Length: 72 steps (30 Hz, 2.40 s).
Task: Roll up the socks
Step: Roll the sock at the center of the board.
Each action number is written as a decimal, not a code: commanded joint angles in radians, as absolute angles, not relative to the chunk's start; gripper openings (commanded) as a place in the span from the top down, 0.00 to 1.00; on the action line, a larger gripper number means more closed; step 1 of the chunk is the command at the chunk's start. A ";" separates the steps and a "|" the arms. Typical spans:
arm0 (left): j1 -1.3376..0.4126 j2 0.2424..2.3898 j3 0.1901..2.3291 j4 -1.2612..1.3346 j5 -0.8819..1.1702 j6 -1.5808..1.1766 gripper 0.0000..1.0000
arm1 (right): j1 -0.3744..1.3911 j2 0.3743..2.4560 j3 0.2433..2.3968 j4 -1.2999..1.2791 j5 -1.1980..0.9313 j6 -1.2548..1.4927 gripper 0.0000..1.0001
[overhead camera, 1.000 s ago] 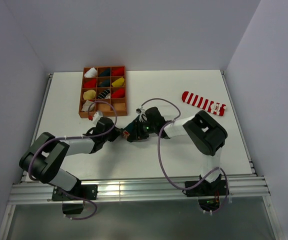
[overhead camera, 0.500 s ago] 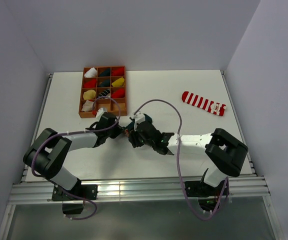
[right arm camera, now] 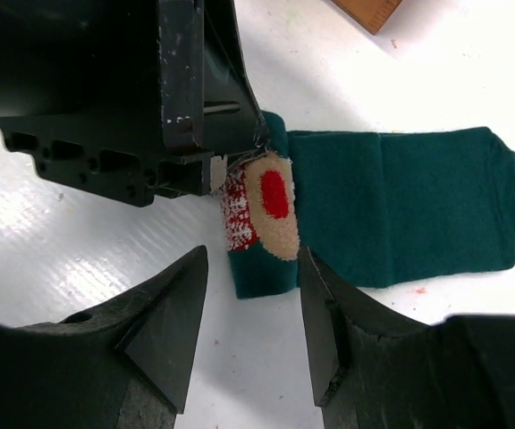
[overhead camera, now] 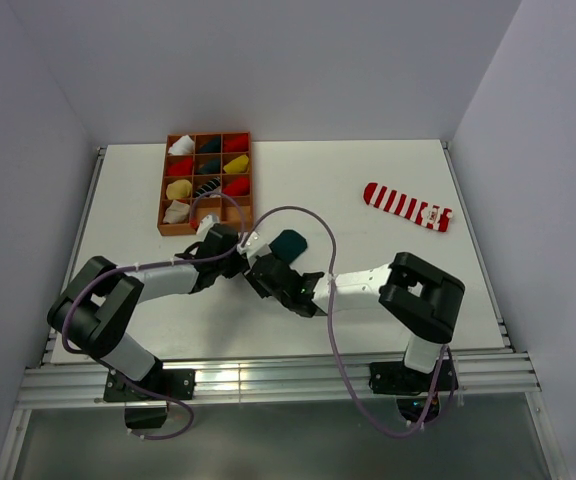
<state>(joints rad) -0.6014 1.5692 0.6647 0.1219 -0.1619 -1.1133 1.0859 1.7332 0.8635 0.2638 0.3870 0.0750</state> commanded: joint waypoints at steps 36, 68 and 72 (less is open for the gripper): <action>-0.623 1.367 0.555 0.089 -0.193 -1.192 0.34 | 0.758 1.916 0.819 0.390 -0.412 0.475 1.00; -0.529 1.520 0.548 0.241 -0.213 -1.223 0.45 | 0.623 2.121 0.907 0.408 -0.696 0.681 1.00; -0.526 1.574 0.555 0.239 -0.195 -1.212 0.54 | 0.623 2.128 0.910 0.410 -0.701 0.687 1.00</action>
